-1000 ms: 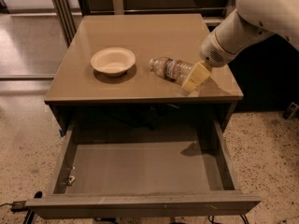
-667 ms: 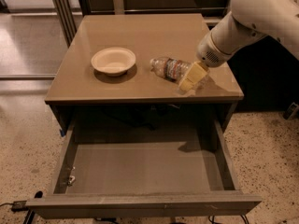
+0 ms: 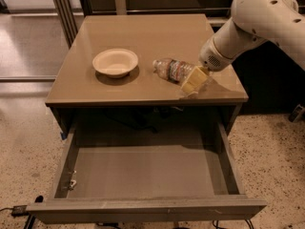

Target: Place water bottle into top drawer

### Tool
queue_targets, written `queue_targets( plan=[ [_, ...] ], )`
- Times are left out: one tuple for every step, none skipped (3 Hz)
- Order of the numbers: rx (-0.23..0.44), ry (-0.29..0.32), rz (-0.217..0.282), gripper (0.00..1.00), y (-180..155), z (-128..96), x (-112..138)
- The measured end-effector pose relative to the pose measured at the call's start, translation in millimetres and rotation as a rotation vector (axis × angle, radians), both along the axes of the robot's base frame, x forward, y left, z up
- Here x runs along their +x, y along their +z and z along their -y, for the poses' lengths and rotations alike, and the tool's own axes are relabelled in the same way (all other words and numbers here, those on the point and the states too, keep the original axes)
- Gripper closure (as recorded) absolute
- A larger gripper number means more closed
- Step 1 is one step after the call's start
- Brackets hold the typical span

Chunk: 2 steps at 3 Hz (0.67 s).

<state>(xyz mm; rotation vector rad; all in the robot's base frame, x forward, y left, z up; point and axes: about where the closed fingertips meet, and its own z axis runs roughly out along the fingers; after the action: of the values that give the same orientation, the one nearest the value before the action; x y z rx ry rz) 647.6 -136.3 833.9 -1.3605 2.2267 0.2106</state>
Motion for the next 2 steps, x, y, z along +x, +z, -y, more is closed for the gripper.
queue_targets(
  plan=[
    [0.0,0.0,0.0,0.41,-0.1,0.0,0.0],
    [-0.001,0.003,-0.001,0.72,-0.1,-0.9,0.1]
  ],
)
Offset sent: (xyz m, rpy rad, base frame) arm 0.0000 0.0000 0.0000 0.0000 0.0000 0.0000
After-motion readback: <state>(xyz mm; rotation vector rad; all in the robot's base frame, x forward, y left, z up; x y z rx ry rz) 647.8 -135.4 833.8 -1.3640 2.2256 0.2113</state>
